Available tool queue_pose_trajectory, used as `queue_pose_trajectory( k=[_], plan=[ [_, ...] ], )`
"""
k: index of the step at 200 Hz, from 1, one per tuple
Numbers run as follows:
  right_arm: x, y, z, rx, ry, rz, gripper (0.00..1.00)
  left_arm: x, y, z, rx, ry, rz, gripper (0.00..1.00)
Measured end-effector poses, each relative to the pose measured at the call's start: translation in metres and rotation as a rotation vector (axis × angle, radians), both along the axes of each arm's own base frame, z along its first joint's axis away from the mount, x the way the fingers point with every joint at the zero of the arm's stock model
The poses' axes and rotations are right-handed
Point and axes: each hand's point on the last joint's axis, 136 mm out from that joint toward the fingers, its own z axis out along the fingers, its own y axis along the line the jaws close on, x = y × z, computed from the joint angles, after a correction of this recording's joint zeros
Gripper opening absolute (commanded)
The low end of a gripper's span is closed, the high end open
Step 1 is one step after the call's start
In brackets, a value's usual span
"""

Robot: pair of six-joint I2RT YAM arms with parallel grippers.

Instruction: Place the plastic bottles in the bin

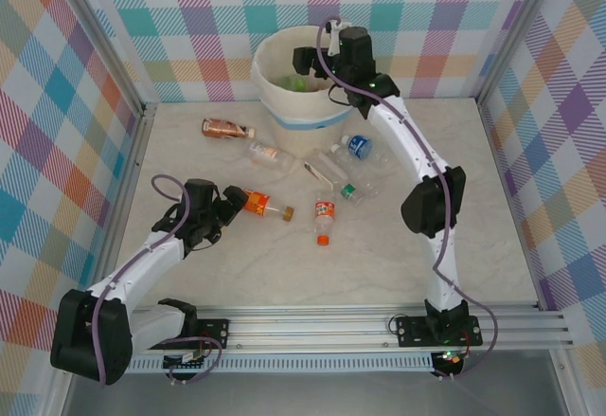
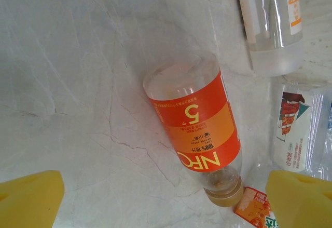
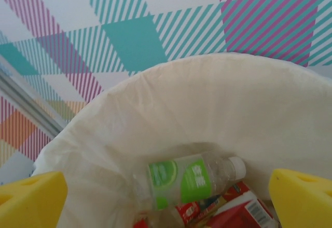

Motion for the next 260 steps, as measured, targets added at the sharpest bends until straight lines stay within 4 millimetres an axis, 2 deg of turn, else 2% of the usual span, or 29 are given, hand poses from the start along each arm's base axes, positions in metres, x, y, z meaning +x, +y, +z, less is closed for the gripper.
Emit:
queue_pose_trajectory(
  k=[39, 67, 93, 131, 159, 186, 205, 229, 243, 260],
  plan=[
    [-0.063, -0.016, 0.019, 0.013, -0.023, 0.06, 1.0, 0.001, 0.004, 0.016, -0.015, -0.049, 0.033, 1.0],
    [-0.107, -0.03, 0.016, 0.026, -0.042, 0.094, 1.0, -0.002, 0.006, 0.014, -0.031, -0.045, 0.065, 1.0],
    [-0.145, -0.045, -0.008, 0.027, -0.026, 0.117, 1.0, -0.005, 0.003, 0.01, -0.048, -0.027, 0.089, 1.0],
    [-0.189, -0.056, -0.064, 0.045, 0.068, 0.164, 1.0, -0.009, -0.007, -0.005, -0.074, 0.043, 0.104, 1.0],
    [-0.214, -0.055, -0.097, 0.086, 0.162, 0.218, 1.0, -0.01, -0.019, -0.018, -0.096, 0.108, 0.123, 1.0],
    [-0.232, -0.056, -0.115, 0.114, 0.206, 0.251, 1.0, 0.002, -0.038, -0.02, -0.101, 0.152, 0.126, 1.0],
    [-0.237, -0.057, -0.119, 0.125, 0.218, 0.258, 1.0, 0.021, -0.047, -0.011, -0.091, 0.158, 0.146, 1.0],
    [-0.24, -0.055, -0.115, 0.135, 0.209, 0.278, 1.0, 0.043, -0.051, -0.005, -0.079, 0.176, 0.205, 1.0],
    [-0.244, -0.055, -0.114, 0.143, 0.194, 0.29, 1.0, 0.047, -0.049, -0.014, -0.063, 0.207, 0.239, 1.0],
    [-0.251, -0.058, -0.122, 0.146, 0.192, 0.294, 1.0, 0.046, -0.047, -0.035, -0.019, 0.278, 0.26, 0.97]
  ],
)
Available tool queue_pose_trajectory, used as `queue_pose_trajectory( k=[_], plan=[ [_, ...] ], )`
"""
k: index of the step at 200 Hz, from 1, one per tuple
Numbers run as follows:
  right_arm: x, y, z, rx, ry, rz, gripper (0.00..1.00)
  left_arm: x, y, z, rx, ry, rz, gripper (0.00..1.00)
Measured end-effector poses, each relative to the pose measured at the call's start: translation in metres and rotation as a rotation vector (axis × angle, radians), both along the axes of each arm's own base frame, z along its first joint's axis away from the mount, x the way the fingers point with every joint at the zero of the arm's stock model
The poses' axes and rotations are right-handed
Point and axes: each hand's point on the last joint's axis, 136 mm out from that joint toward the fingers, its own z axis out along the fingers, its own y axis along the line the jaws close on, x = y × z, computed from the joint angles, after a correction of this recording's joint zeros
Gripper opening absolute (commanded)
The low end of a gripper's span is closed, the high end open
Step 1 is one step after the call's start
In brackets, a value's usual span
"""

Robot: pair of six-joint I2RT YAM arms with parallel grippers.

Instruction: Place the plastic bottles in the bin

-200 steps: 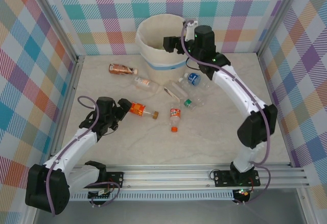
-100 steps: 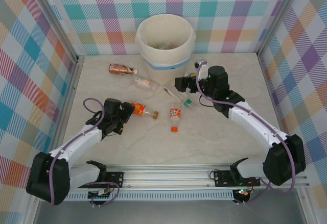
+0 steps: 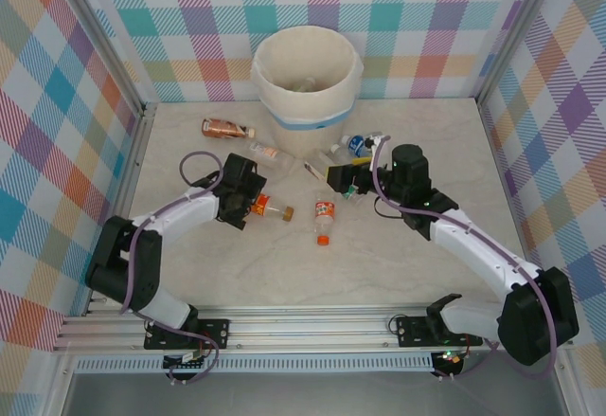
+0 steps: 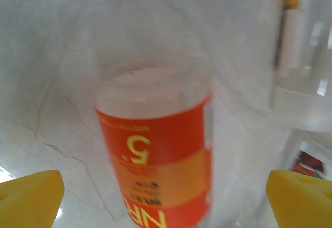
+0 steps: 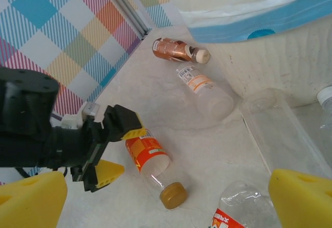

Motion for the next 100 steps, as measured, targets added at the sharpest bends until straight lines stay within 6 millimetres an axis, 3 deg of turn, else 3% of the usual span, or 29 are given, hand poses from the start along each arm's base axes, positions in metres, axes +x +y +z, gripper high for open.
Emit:
queue_pose_trajectory(
  k=[22, 47, 72, 100],
  plan=[
    [-0.006, -0.002, -0.021, -0.014, 0.034, 0.003, 1.0, 0.006, -0.003, -0.023, 0.037, 0.081, -0.005, 0.89],
    [-0.009, -0.004, -0.034, -0.024, 0.058, 0.006, 1.0, 0.016, -0.007, -0.03, 0.053, 0.098, -0.017, 0.68],
    [-0.01, -0.004, -0.03, -0.02, 0.042, 0.007, 1.0, 0.02, -0.007, -0.028, 0.07, 0.083, -0.04, 0.58],
    [-0.011, -0.004, -0.012, 0.007, -0.019, 0.008, 1.0, 0.024, -0.006, -0.027, 0.105, 0.057, -0.093, 0.48]
  ],
)
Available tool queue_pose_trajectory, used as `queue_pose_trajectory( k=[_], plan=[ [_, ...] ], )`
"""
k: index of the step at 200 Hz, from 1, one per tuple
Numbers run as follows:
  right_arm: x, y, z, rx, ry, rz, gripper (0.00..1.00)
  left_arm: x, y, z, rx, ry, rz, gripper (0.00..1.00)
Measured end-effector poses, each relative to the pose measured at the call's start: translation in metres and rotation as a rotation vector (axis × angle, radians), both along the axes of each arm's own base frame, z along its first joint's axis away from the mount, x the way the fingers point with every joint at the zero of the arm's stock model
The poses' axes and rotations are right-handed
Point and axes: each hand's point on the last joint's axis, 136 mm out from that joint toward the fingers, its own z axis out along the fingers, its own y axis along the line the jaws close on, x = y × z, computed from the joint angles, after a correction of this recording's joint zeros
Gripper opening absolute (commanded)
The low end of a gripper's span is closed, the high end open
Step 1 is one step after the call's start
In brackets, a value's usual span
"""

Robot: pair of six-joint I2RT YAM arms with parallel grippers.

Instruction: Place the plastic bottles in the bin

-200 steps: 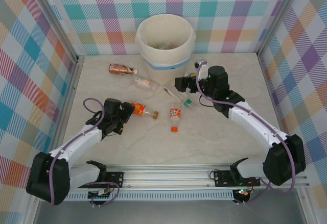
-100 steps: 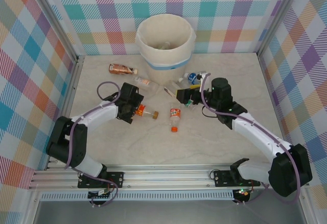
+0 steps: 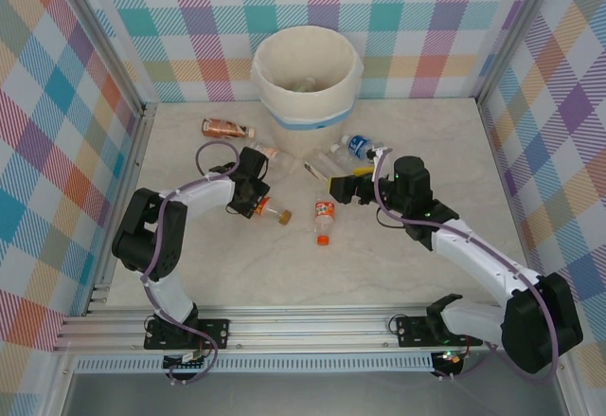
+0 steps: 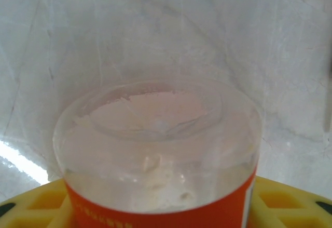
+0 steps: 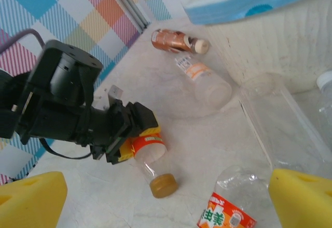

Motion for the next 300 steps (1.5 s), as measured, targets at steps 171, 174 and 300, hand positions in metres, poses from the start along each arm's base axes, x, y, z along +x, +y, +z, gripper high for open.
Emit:
queue_pose_trajectory(
  k=[171, 174, 300],
  plan=[
    [-0.002, -0.051, -0.022, 0.051, 0.049, -0.297, 1.0, 0.05, -0.028, 0.236, 0.023, -0.688, -0.463, 0.37],
    [-0.003, -0.051, -0.022, 0.05, 0.047, -0.298, 1.0, 0.054, -0.03, 0.25, 0.027, -0.714, -0.47, 0.37],
    [-0.014, -0.057, 0.018, 0.102, -0.006, -0.296, 1.0, 0.246, -0.044, 0.371, 0.479, -1.061, -0.44, 0.72]
  ],
)
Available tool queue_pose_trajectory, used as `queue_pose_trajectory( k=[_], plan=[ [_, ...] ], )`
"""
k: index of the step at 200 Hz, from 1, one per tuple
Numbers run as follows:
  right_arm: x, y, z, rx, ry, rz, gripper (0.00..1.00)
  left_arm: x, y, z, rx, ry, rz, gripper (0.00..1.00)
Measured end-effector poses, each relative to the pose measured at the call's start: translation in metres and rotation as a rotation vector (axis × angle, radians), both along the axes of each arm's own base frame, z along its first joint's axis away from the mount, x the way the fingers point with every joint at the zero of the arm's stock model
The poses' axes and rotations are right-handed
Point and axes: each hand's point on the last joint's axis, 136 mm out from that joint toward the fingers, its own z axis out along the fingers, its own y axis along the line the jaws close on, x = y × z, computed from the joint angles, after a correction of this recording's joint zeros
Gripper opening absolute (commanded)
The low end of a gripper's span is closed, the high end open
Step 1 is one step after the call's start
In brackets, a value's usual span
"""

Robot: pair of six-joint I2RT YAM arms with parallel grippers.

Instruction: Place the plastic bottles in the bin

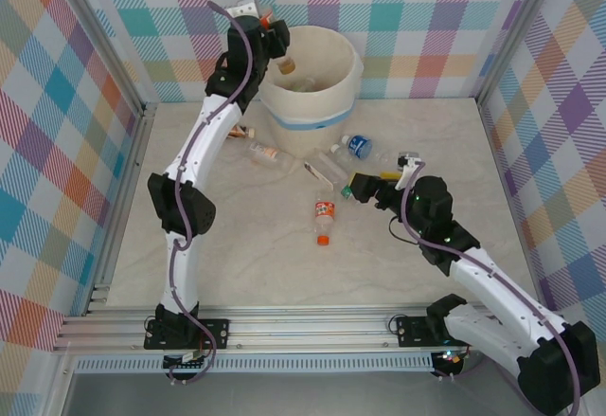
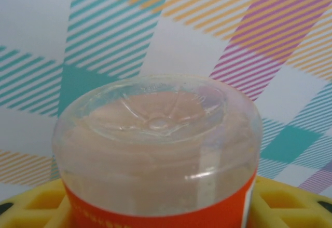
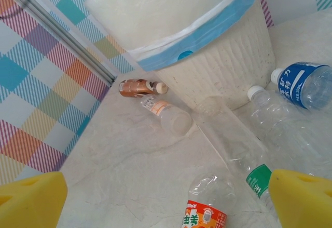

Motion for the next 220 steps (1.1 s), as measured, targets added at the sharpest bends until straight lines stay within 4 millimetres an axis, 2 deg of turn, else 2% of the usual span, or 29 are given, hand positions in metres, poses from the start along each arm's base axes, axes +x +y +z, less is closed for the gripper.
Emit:
queue_pose_trajectory(
  k=[24, 37, 62, 85, 99, 121, 136, 150, 164, 185, 220],
  plan=[
    [-0.004, -0.003, 0.005, 0.003, -0.007, -0.003, 1.0, 0.012, 0.024, -0.021, -0.003, 0.058, 0.021, 0.82],
    [-0.005, -0.005, 0.001, -0.006, 0.007, -0.009, 1.0, 0.015, 0.037, -0.024, -0.035, 0.077, 0.012, 0.99],
    [-0.002, -0.006, -0.019, -0.042, 0.084, -0.029, 1.0, 0.012, 0.05, -0.028, -0.133, 0.128, -0.051, 1.0],
    [0.004, -0.005, -0.05, -0.068, 0.193, -0.051, 1.0, -0.015, 0.059, -0.028, -0.208, 0.196, -0.081, 1.0],
    [0.008, -0.003, -0.072, -0.087, 0.261, -0.055, 1.0, -0.036, 0.06, -0.011, -0.24, 0.194, -0.104, 1.0],
    [0.01, 0.006, -0.1, -0.126, 0.35, -0.046, 1.0, -0.076, 0.06, 0.034, -0.296, 0.139, -0.144, 1.0],
    [0.011, 0.015, -0.11, -0.15, 0.386, -0.04, 1.0, -0.104, 0.064, 0.059, -0.343, 0.092, -0.158, 1.0],
    [0.014, 0.023, -0.112, -0.164, 0.398, -0.041, 1.0, -0.126, 0.068, 0.066, -0.383, 0.058, -0.16, 1.0],
    [0.016, 0.03, -0.11, -0.168, 0.396, -0.041, 1.0, -0.144, 0.073, 0.058, -0.413, 0.057, -0.151, 1.0],
    [0.017, 0.04, -0.106, -0.167, 0.394, -0.036, 1.0, -0.157, 0.076, 0.029, -0.424, 0.113, -0.134, 1.0],
    [0.019, 0.063, -0.116, -0.215, 0.449, -0.032, 1.0, -0.17, 0.078, -0.036, -0.406, 0.253, -0.103, 1.0]
  ],
)
